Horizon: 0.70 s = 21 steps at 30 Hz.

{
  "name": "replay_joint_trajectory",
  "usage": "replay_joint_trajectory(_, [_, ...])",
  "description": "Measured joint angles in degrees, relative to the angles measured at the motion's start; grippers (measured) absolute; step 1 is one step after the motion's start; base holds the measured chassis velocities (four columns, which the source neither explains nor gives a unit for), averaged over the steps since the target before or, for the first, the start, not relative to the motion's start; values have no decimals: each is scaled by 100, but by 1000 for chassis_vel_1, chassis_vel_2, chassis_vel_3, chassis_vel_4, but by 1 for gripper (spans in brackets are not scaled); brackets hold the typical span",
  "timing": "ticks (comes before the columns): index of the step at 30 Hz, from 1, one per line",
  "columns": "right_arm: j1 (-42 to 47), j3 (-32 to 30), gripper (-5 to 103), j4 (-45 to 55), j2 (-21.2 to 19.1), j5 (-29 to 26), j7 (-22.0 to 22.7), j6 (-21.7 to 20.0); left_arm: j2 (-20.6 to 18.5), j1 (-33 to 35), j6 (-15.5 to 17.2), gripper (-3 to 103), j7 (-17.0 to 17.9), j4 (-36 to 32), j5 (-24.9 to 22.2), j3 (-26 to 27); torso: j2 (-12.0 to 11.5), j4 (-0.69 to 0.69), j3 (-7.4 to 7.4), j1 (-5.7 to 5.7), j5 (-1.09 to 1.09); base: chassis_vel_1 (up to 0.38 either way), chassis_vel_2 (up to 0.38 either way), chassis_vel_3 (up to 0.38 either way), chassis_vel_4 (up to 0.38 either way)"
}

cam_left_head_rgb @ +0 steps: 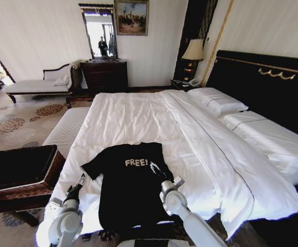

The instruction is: Fold the clothes on the bed and place them into the basket.

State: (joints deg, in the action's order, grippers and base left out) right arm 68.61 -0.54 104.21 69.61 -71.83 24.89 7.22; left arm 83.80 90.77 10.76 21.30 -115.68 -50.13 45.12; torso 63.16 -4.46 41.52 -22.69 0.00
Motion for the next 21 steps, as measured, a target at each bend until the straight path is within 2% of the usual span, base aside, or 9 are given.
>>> replay_joint_trajectory(8, [188,-64,102,101,49,-21,105,4,-9,6,5,100,24,-16,3,0,0,0,0,0,0,0,0,0,0])
replay_joint_trajectory(9, [201,-67,99,101,59,-18,106,5,-10,12,5,100,27,-19,6,-1,0,-1,0,0,0,0,0,0,0])
replay_joint_trajectory(10, [163,-79,90,8,115,1,113,16,-3,42,5,100,39,-50,17,2,0,0,0,0,0,0,0,0,0])
replay_joint_trajectory(13, [115,-81,85,-32,148,0,137,19,1,64,5,100,43,-69,21,11,0,0,0,0,1,0,0,0,0])
replay_joint_trajectory(16, [57,-72,69,-102,174,14,206,24,4,90,4,100,49,-83,24,34,0,0,0,0,0,0,0,0,0])
replay_joint_trajectory(17, [57,-72,69,-102,174,14,206,24,4,90,4,100,49,-83,24,34,0,0,0,0,0,0,0,0,0])
replay_joint_trajectory(19, [43,-67,58,-134,180,33,235,28,10,111,1,100,53,-89,25,43,0,0,0,0,0,0,0,0,0])
replay_joint_trajectory(20, [43,-66,58,-144,182,40,245,29,14,121,0,100,54,-94,26,46,0,0,0,0,0,0,0,0,0])
replay_joint_trajectory(21, [46,-66,52,-151,184,48,253,31,18,129,-1,100,55,-96,27,49,0,0,0,0,0,0,0,0,0])
